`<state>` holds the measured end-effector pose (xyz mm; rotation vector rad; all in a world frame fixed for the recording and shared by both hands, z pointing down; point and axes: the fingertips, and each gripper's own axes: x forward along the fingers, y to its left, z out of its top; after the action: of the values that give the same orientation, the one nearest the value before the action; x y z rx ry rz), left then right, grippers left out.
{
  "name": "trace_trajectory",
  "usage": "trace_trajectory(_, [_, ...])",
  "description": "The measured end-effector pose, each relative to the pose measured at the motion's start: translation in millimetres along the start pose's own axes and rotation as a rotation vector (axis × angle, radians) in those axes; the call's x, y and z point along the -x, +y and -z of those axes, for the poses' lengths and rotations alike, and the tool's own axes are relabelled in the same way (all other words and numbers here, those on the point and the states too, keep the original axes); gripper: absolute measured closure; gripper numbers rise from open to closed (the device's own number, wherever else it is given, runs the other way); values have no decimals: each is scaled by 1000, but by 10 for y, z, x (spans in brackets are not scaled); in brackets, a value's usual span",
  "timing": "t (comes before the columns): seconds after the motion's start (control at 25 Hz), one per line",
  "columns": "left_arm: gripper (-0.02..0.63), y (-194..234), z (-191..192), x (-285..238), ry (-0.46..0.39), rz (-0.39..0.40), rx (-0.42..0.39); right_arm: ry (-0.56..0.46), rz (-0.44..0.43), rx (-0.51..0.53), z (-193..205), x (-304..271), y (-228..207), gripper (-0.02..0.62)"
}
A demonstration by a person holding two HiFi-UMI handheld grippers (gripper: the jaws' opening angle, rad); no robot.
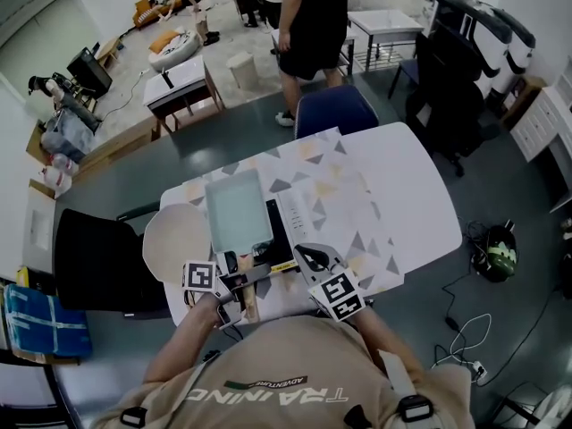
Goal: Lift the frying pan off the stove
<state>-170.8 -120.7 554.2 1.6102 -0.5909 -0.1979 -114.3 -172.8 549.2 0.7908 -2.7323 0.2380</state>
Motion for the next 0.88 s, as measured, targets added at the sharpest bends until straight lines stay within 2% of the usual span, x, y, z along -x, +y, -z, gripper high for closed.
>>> trace_trajectory(0.16, [514,-23,0,4,-14,6,16,23,4,-7,2,47,9,600])
trace_trajectory(0.44, [512,-7,-8,8,-31,15,19,-37,33,-8,-81,104,-14,600])
trace_trajectory(0.88, [509,6,38,-23,-23,23,5,-42,30,1,-110,120,48,600])
